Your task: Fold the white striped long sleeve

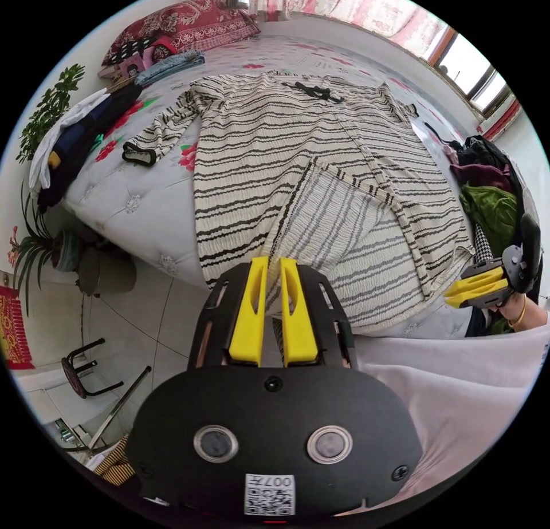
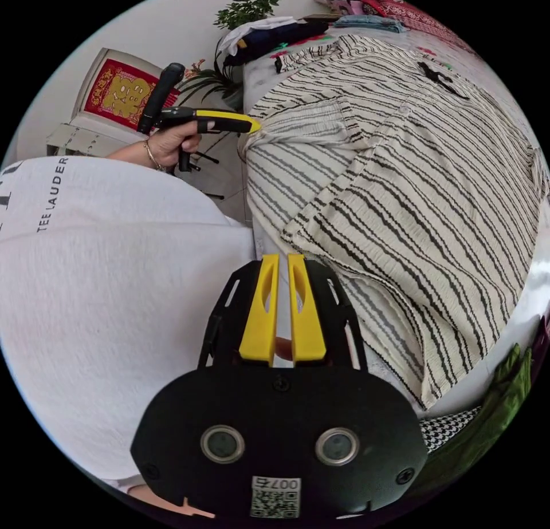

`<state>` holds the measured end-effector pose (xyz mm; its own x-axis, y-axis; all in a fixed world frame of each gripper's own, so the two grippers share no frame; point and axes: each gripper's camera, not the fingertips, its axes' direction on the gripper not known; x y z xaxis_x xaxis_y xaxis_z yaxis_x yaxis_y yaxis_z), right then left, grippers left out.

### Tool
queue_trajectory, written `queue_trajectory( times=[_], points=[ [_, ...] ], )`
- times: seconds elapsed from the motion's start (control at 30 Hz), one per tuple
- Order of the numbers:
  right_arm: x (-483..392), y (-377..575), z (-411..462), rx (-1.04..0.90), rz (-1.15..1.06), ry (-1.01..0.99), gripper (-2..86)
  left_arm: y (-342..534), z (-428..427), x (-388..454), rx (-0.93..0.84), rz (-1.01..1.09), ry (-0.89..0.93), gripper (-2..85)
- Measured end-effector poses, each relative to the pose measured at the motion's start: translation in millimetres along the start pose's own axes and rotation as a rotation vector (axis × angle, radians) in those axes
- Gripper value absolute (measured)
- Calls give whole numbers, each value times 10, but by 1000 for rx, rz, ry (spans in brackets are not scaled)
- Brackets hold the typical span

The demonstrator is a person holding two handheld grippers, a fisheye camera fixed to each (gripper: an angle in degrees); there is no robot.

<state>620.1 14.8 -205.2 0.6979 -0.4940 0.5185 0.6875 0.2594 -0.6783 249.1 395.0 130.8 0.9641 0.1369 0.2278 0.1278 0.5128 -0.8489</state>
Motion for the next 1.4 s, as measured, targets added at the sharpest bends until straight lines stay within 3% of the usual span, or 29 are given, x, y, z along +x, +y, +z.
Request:
queue_trajectory(
  times=[0.3,0.77,0.83,0.97,1.07,1.23,1.4],
  points=[
    [70,-878,-401,204,0,111,27,115,-191,71,53,9,3,-9],
    [6,-2487,288,-30,-97,228,28,304,-522,326,139,178,-23,-10],
    [-53,-2473,299,2,-111,314,19,313,-515,346,133,198,-34,-10],
    [-128,-2391,191,-12,-133,308,3,344,-545,339,134,211,-11,-10],
    [-218,-2174,-91,89,-147,270,0,371,-605,327,138,222,-5,-10],
    [-429,-1261,-746,265,-154,227,-2,473,-664,366,138,279,45,-10],
    [-453,-464,-642,202,-88,185,-1,584,-450,510,53,349,111,-10]
  ],
)
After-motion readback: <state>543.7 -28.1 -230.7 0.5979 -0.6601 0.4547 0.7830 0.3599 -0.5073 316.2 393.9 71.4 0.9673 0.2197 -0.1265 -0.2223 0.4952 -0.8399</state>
